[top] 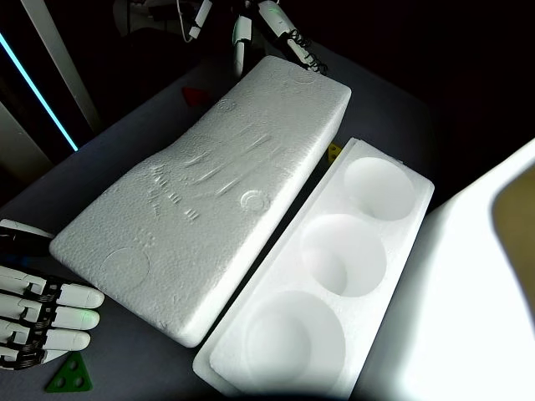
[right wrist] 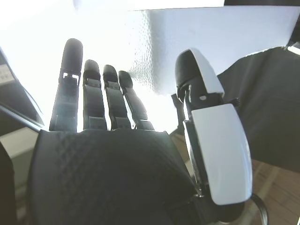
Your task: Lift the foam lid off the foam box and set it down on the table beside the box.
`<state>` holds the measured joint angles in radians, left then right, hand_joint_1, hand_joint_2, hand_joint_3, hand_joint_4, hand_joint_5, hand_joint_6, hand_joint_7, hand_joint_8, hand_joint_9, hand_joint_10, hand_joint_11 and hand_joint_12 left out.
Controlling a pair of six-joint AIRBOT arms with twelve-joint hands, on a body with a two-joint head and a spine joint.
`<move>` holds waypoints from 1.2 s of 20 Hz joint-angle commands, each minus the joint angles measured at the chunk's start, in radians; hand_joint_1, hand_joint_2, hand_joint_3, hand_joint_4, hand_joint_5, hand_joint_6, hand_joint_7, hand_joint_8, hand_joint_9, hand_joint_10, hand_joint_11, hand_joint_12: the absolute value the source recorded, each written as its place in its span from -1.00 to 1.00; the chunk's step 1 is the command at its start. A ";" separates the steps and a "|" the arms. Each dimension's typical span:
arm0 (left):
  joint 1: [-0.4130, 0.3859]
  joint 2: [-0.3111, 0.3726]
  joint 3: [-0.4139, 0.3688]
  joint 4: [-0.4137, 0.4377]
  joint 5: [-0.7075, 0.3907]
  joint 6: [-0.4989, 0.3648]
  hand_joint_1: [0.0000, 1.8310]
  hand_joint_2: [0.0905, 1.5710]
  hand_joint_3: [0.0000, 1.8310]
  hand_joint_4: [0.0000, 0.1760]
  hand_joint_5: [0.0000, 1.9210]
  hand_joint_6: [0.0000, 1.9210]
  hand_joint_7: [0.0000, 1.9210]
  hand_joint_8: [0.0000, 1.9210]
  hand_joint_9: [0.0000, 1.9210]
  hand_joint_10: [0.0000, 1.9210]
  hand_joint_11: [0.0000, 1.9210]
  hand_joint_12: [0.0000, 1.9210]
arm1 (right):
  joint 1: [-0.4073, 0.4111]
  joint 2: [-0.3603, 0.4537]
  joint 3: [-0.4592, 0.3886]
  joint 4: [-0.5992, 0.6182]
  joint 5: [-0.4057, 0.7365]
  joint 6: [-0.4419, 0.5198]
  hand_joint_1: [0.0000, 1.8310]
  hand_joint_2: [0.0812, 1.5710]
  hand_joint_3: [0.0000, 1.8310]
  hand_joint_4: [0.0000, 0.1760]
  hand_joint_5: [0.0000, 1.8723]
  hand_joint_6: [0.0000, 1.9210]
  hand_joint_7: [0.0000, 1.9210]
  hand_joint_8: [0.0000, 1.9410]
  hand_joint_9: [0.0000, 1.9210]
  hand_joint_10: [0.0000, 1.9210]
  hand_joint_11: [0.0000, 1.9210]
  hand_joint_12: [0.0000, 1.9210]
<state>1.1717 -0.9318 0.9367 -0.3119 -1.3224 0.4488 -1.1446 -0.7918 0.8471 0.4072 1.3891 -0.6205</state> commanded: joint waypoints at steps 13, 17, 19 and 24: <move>0.020 -0.061 0.048 0.003 -0.050 -0.029 -0.49 0.36 -1.00 -0.10 -1.00 -1.00 -1.00 -1.00 -1.00 -1.00 -1.00 -1.00 | -0.054 -0.034 0.018 0.001 0.094 0.041 -0.26 0.60 -1.00 -1.00 -1.00 -0.86 -0.98 -0.99 -1.00 -0.99 -1.00 -0.99; 0.020 -0.080 0.065 -0.009 -0.016 -0.032 -0.46 0.35 -1.00 -0.07 -1.00 -1.00 -1.00 -1.00 -1.00 -1.00 -1.00 -1.00 | -0.054 -0.056 0.037 0.012 0.065 0.054 -0.25 0.56 -1.00 -1.00 -1.00 -1.00 -1.00 -1.00 -1.00 -1.00 -1.00 -1.00; 0.020 -0.074 0.063 -0.015 -0.017 -0.026 -0.48 0.34 -1.00 -0.02 -1.00 -1.00 -1.00 -1.00 -1.00 -1.00 -1.00 -1.00 | -0.056 -0.056 0.038 0.019 0.061 0.054 -0.27 0.53 -1.00 -1.00 -1.00 -1.00 -1.00 -1.00 -1.00 -1.00 -1.00 -1.00; 0.020 -0.051 0.050 -0.026 -0.021 0.001 -0.59 0.26 -1.00 0.40 -1.00 -1.00 -1.00 -1.00 -1.00 -1.00 -1.00 -1.00 | -0.060 -0.055 0.039 0.032 0.060 0.050 -0.54 0.50 -1.00 -1.00 -1.00 -1.00 -1.00 -1.00 -1.00 -1.00 -1.00 -1.00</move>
<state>1.1988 -0.9897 0.9855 -0.3447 -1.2205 0.4515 -1.2034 -0.8536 0.8799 0.4335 1.3323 -0.5758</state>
